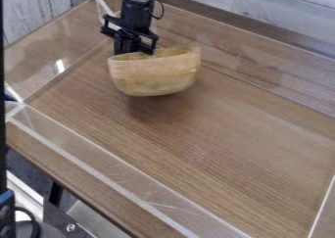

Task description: Put the green block in the brown bowl

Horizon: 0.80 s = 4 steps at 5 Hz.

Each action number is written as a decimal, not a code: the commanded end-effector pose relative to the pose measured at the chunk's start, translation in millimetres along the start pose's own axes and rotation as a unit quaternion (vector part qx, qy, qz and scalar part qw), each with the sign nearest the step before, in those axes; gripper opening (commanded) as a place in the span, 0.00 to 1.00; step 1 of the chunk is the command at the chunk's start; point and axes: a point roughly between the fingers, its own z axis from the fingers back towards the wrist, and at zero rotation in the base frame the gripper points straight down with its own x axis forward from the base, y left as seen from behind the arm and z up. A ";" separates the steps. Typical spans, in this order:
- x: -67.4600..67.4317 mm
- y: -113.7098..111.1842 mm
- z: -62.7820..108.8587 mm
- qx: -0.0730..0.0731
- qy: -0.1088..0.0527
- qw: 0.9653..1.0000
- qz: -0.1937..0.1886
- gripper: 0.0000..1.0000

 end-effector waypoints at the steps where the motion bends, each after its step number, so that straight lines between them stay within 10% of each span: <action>1: 1.6 -0.1 2.5 -0.006 -0.007 1.000 -0.002 0.00; 4: 4.5 2.6 2.4 -0.015 -0.009 1.000 -0.006 0.00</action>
